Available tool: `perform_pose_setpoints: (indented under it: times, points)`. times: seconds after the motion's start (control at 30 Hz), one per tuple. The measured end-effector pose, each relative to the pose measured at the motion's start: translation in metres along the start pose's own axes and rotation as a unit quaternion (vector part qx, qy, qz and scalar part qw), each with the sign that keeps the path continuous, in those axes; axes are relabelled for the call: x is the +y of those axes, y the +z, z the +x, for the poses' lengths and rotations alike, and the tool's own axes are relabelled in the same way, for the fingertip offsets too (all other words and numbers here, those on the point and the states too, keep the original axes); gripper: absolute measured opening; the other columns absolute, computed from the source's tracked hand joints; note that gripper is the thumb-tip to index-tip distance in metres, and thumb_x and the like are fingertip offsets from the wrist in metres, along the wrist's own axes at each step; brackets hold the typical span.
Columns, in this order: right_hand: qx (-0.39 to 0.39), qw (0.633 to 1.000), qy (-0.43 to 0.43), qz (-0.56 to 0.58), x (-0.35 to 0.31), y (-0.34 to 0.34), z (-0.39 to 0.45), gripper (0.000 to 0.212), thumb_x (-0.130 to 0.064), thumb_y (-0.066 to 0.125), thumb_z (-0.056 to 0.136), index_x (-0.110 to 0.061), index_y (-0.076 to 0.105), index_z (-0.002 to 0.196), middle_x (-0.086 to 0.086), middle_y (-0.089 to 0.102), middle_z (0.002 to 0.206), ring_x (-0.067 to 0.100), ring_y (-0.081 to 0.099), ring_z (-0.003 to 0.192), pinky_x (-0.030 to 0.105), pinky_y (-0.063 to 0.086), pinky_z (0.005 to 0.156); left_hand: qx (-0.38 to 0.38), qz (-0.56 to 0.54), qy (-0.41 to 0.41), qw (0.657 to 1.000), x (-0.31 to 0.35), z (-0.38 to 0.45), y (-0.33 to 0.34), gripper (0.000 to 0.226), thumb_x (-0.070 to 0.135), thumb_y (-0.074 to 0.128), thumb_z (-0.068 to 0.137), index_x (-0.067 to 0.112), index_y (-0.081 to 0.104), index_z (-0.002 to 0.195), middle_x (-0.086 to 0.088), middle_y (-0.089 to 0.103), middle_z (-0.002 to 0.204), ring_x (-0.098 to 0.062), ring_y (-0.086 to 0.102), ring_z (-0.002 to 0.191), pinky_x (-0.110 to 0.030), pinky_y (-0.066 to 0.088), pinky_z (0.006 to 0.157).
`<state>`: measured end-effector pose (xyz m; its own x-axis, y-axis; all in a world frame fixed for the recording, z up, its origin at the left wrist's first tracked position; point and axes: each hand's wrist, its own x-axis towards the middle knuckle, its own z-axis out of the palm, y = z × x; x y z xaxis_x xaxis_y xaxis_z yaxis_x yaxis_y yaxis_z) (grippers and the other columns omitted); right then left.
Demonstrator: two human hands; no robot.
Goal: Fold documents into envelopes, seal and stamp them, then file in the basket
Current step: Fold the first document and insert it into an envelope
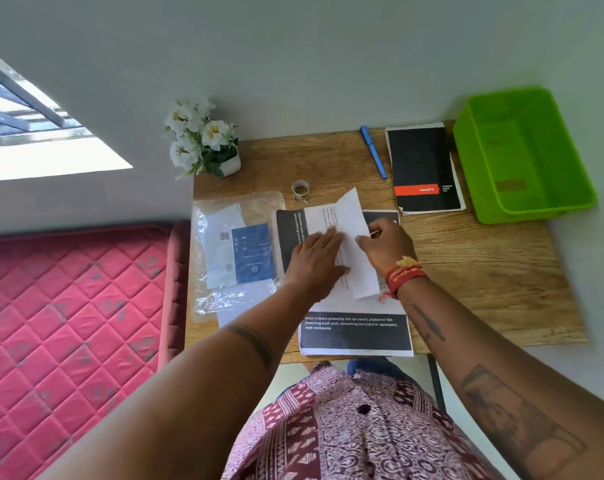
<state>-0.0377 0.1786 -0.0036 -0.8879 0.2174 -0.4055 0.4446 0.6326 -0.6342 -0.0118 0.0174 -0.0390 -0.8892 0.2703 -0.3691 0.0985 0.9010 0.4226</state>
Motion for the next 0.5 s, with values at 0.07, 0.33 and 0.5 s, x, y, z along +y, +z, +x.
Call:
perform_pose_setpoints:
  times: [0.07,0.33,0.5]
  points:
    - [-0.02,0.998,-0.053,0.031,-0.001,0.005,-0.013,0.016,-0.035,0.071,0.09,-0.025,0.069,0.103,-0.007,0.071,0.095,0.013,0.065,0.081,0.027,0.05,0.072,0.015,-0.047,0.001,0.999,0.003,0.0,-0.004,0.067,0.033,0.06,0.1,0.028,0.031,0.161,0.001,0.032,0.167,-0.027,0.024,0.155,-0.053,0.024,0.123]
    - [-0.065,0.986,-0.151,-0.021,0.006,0.031,-0.022,0.021,-0.021,0.063,0.098,-0.016,0.075,0.115,0.006,0.072,0.112,0.022,0.067,0.098,0.027,0.051,0.088,0.068,-0.197,-0.058,0.976,-0.007,0.0,-0.025,0.068,0.01,0.051,0.094,0.03,0.036,0.157,-0.008,0.07,0.13,-0.035,0.067,0.113,-0.035,0.051,0.086]
    - [-0.068,0.983,-0.157,-0.065,0.014,0.036,-0.016,0.019,-0.013,0.067,0.094,-0.014,0.074,0.111,0.007,0.069,0.107,0.023,0.065,0.097,0.027,0.05,0.089,0.092,-0.211,-0.065,0.971,-0.022,-0.007,-0.025,0.082,0.013,0.053,0.098,0.036,0.011,0.164,-0.006,0.055,0.15,-0.03,0.06,0.127,-0.05,0.055,0.101]
